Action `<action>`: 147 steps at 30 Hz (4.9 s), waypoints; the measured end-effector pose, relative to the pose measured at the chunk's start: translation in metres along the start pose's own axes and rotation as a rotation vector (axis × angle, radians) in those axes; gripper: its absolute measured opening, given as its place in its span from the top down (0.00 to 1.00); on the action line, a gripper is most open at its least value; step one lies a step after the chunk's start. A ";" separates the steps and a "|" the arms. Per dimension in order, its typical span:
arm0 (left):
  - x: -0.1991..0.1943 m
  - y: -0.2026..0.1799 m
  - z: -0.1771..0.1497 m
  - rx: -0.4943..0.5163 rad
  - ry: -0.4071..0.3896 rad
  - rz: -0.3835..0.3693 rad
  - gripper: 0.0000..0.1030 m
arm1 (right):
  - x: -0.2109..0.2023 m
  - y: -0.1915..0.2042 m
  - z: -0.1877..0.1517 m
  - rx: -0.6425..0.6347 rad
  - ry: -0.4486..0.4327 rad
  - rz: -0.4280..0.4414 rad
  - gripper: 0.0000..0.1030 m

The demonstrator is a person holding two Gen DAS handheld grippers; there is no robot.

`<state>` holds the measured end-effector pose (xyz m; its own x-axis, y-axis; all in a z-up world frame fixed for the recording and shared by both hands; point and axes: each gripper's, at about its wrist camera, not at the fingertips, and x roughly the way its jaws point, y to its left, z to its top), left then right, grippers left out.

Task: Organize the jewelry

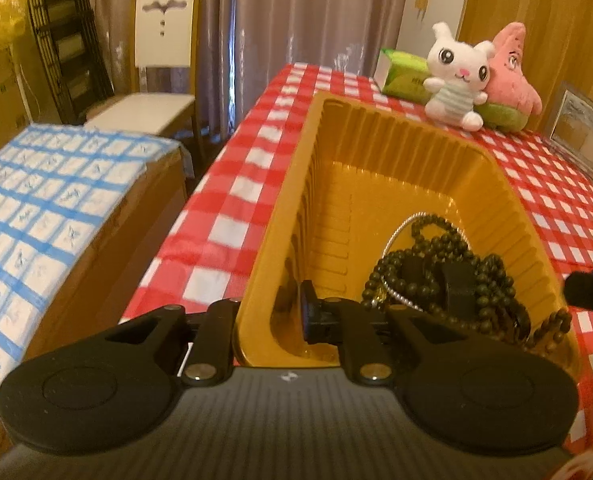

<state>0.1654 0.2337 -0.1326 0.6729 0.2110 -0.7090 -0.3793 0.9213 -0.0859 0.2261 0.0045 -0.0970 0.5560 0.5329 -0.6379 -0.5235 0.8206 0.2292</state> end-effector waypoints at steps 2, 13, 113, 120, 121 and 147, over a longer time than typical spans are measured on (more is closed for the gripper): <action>0.002 0.004 -0.002 -0.013 0.016 -0.012 0.77 | -0.005 -0.002 -0.002 0.015 -0.007 -0.018 0.32; -0.040 0.027 -0.007 0.020 -0.028 0.023 0.44 | -0.043 -0.009 -0.020 0.019 -0.023 -0.107 0.30; -0.273 -0.192 -0.130 0.303 -0.021 -0.222 0.38 | -0.289 -0.066 -0.147 0.163 0.008 -0.149 0.29; -0.272 -0.192 -0.127 0.299 -0.024 -0.222 0.38 | -0.286 -0.066 -0.146 0.156 0.007 -0.147 0.29; -0.273 -0.191 -0.128 0.299 -0.024 -0.221 0.38 | -0.286 -0.066 -0.146 0.155 0.008 -0.146 0.29; -0.272 -0.188 -0.130 0.292 -0.032 -0.211 0.38 | -0.284 -0.065 -0.146 0.153 0.009 -0.145 0.30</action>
<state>-0.0289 -0.0392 -0.0142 0.7381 0.0119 -0.6746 -0.0359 0.9991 -0.0217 0.0076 -0.2300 -0.0378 0.6121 0.4056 -0.6789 -0.3343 0.9107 0.2427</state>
